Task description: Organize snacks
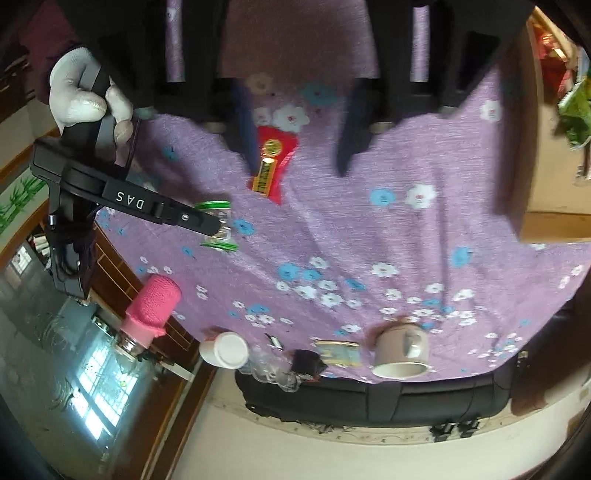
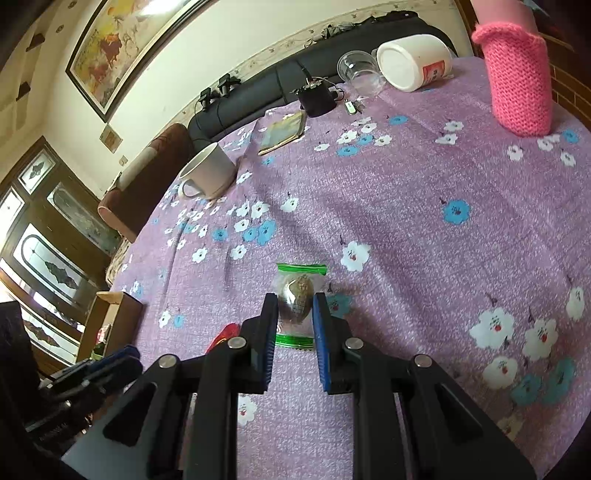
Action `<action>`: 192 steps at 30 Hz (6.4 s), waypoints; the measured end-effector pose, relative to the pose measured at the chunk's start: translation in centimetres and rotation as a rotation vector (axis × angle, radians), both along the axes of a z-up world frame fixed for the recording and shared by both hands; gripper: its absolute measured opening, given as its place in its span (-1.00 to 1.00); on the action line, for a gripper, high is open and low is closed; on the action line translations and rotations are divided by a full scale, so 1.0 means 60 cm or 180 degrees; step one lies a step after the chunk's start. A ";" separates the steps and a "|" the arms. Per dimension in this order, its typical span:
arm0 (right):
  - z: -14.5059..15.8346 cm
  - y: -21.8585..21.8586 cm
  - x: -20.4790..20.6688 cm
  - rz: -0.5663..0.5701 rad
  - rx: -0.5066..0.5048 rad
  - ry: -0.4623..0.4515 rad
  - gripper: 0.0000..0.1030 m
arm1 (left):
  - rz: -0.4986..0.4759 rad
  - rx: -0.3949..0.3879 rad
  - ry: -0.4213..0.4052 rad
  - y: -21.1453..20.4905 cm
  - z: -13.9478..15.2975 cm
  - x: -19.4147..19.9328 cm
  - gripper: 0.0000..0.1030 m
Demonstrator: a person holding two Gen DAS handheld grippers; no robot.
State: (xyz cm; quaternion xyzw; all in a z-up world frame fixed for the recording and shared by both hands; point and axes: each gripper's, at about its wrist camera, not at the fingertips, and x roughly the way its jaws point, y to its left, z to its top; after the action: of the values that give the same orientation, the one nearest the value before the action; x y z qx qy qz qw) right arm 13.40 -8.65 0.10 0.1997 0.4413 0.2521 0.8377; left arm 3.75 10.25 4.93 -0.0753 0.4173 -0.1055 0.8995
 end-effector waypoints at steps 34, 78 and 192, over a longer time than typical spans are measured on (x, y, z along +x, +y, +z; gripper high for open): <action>0.108 0.255 -0.135 0.1160 -0.0096 -0.0366 -0.59 | 0.1318 -0.0050 -0.0123 0.398 0.077 -0.121 -0.66; 0.078 0.175 -0.319 0.0767 -0.0391 -0.0540 0.13 | 0.2099 0.1087 -0.1248 0.084 0.147 -0.313 0.66; 0.123 0.357 -0.271 0.1428 -0.0495 -0.0463 0.44 | 0.2883 0.1230 0.0020 0.506 0.050 -0.237 0.66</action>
State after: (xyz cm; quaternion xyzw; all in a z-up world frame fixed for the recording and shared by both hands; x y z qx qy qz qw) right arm -2.88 12.78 7.49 0.0130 0.4311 0.4109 0.8032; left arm -10.48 40.59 7.93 -0.0812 0.3573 0.3758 0.8512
